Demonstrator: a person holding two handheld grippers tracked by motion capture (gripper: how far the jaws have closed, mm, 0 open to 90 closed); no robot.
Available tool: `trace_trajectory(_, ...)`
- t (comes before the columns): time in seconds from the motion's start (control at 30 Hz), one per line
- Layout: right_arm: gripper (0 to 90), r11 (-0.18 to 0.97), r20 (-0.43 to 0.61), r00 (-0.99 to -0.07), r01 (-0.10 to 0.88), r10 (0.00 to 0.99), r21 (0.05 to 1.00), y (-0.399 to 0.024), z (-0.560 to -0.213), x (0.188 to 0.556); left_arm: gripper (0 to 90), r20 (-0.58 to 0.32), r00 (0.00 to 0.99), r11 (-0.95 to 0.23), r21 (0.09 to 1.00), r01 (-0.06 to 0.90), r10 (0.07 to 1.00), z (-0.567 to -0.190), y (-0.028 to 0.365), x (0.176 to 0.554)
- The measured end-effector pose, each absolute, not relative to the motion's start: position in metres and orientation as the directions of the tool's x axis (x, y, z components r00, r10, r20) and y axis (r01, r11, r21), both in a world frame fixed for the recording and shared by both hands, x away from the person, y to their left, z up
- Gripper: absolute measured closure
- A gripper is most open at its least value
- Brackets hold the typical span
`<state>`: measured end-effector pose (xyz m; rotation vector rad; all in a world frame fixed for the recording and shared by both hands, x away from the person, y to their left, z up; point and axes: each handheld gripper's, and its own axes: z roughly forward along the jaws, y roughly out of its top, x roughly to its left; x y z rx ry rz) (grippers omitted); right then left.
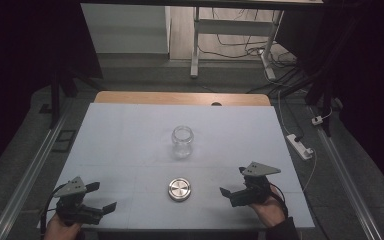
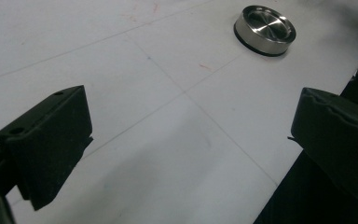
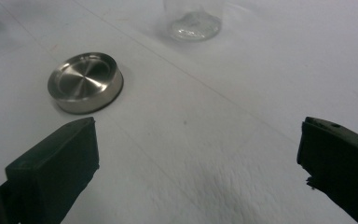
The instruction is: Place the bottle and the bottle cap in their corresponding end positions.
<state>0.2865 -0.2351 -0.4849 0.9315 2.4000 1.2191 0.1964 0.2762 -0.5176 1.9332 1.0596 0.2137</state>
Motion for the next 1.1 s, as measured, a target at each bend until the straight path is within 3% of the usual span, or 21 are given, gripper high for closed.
trace_trajectory(0.5,0.0,0.350,0.068,-0.665,0.475,0.744,0.808,-0.277,-0.487,0.262,0.0,-0.246,0.543,-0.183,0.765,0.618,0.803,-0.522,0.298,0.181)
trace_trajectory(1.1,0.0,0.355,0.057,-0.600,0.545,0.798,0.760,-0.299,-0.494,0.241,0.0,-0.177,0.509,-0.241,0.722,0.649,0.842,-0.523,0.299,0.171)
